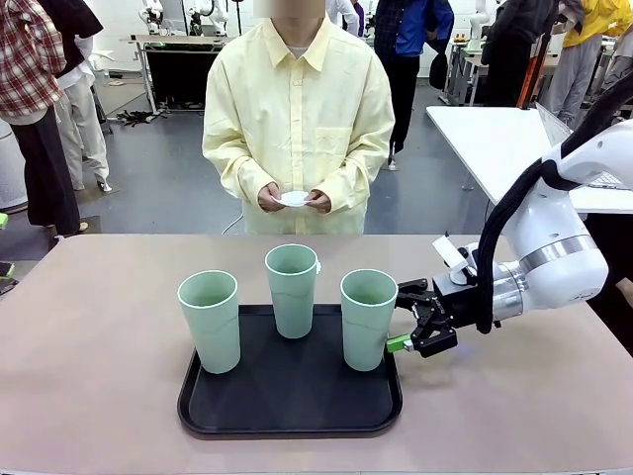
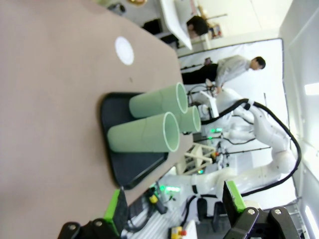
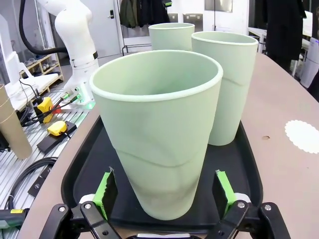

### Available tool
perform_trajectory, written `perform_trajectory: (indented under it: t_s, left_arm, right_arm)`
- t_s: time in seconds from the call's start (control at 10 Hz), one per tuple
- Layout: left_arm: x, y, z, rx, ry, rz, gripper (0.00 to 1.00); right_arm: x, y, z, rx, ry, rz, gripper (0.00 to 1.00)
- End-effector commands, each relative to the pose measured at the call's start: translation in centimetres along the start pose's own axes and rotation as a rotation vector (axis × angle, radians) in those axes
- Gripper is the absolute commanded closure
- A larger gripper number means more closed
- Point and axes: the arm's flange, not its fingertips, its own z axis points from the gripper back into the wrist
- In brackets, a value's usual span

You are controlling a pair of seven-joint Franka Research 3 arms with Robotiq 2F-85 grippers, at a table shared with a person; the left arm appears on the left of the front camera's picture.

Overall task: Place coasters on the table and set cups on them.
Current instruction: Pick up one Reusable plastic cup and place it on a coaster set by the human.

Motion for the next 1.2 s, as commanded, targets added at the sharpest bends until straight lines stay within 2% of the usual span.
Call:
perform_trajectory:
  t_s: [0.0,0.7,0.8,0.9,1.0,1.1]
  left_arm:
    - [0.1,0.0,0.1,-0.014,-0.005,-0.008,0.0]
    - [0.1,0.0,0.1,-0.014,-0.005,-0.008,0.0]
    - [0.1,0.0,0.1,-0.014,-0.005,-0.008,0.0]
    - [0.1,0.0,0.1,-0.014,-0.005,-0.008,0.0]
    - [0.1,0.0,0.1,-0.014,-0.005,-0.008,0.0]
    - [0.1,0.0,0.1,-0.014,-0.005,-0.008,0.0]
  right_arm:
    - [-0.5,-0.6,-1.5,-0.03,-0.011,0.032,0.0]
    - [-0.2,-1.3,-4.3,0.003,-0.029,0.055,0.0]
    - [-0.2,-1.4,-4.2,0.027,-0.045,0.06,0.37]
    - [-0.2,-1.3,-4.0,0.022,-0.048,0.056,0.58]
    - [-0.1,-1.2,-3.9,0.017,-0.053,0.054,0.96]
    - [-0.1,-1.1,-3.7,0.016,-0.052,0.054,1.0]
